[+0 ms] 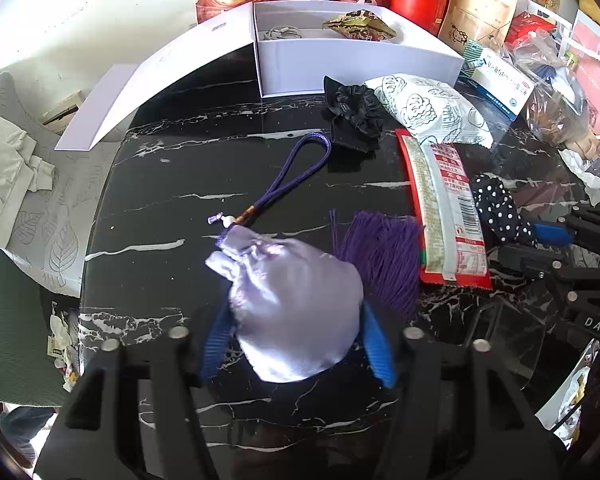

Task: Organize objects
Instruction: 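Grasp the lavender pouch with the left tool while the right grasps the polka-dot scrunchie, then carry the pouch and scrunchie toward the white box with both tools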

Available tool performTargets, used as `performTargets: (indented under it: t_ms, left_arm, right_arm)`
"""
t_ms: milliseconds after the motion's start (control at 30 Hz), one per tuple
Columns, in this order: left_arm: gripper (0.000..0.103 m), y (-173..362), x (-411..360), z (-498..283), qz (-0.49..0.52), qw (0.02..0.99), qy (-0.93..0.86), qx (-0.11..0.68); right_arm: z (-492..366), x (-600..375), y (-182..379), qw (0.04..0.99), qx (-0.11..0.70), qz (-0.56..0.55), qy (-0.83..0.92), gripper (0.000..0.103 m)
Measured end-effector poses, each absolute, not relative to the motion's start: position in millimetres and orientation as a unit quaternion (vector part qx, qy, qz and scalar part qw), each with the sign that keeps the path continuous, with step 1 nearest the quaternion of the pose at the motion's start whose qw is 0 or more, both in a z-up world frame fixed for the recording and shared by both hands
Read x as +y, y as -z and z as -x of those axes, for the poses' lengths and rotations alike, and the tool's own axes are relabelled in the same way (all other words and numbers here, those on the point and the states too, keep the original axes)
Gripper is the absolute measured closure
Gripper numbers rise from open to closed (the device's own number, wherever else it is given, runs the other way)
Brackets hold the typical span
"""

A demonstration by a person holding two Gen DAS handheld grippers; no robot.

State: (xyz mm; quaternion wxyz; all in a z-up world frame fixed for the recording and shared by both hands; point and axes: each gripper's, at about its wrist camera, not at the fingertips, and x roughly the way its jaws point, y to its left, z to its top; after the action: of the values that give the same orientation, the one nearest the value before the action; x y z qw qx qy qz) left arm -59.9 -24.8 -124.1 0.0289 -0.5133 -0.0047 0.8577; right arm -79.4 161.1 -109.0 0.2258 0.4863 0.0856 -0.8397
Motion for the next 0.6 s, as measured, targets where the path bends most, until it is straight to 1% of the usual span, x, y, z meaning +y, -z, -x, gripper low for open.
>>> performTargets:
  t_ms: [67, 300, 600]
  left_arm:
    - [0.052, 123, -24, 59, 0.513, 0.028, -0.858, -0.006]
    - [0.053, 115, -28, 58, 0.529, 0.035, -0.847, -0.029]
    - [0.054, 74, -23, 57, 0.507, 0.034, -0.861, -0.013]
  right_arm:
    - [79, 162, 109, 0.230, 0.078, -0.486, 0.839, 0.087]
    - [78, 164, 100, 0.240, 0.064, -0.480, 0.841, 0.087]
    - [70, 164, 73, 0.263, 0.072, -0.457, 0.846, 0.087]
